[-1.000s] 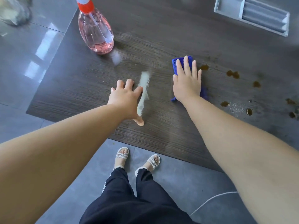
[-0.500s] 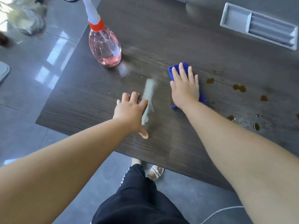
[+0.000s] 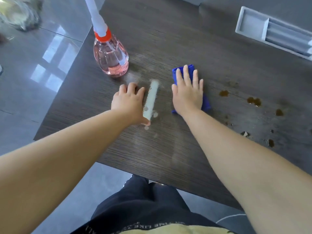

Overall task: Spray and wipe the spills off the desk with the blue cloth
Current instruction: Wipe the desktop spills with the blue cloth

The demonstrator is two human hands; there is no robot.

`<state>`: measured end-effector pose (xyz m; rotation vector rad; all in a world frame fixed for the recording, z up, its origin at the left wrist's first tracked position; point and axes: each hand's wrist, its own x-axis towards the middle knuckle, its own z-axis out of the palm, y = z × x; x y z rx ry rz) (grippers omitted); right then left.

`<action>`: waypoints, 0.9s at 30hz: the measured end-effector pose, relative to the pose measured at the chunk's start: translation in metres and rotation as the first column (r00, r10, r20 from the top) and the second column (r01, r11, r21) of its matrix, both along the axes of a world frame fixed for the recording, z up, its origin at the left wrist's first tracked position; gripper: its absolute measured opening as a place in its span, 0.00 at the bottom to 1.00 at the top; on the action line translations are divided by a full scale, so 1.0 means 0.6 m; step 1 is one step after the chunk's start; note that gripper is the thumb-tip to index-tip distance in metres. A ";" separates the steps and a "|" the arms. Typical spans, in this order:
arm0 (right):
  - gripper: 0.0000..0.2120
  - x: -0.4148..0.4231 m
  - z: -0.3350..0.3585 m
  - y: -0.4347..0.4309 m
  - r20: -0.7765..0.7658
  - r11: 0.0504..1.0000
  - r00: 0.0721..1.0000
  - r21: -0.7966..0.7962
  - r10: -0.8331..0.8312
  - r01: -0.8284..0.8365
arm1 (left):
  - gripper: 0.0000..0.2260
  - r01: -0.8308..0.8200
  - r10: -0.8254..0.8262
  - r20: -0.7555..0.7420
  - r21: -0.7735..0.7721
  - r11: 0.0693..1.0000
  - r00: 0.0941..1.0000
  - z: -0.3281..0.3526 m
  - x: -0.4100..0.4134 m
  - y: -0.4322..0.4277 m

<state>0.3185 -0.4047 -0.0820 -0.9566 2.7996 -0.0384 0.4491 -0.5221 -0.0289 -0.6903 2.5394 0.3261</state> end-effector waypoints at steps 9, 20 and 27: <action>0.23 -0.066 0.001 0.036 -0.017 0.934 0.934 0.052 0.356 -0.355 | 0.52 0.057 -0.055 0.072 -0.027 0.998 0.996 -0.006 -0.009 -0.001; 0.23 -0.015 0.004 0.035 0.018 0.800 0.800 0.006 0.599 -0.600 | 0.49 0.071 -0.071 0.079 0.001 0.997 0.994 -0.002 -0.015 -0.003; 0.24 -0.111 -0.004 -0.092 -0.014 0.999 0.999 -0.010 -0.033 0.033 | 0.48 0.071 -0.072 0.072 0.010 0.997 0.995 -0.004 -0.017 -0.004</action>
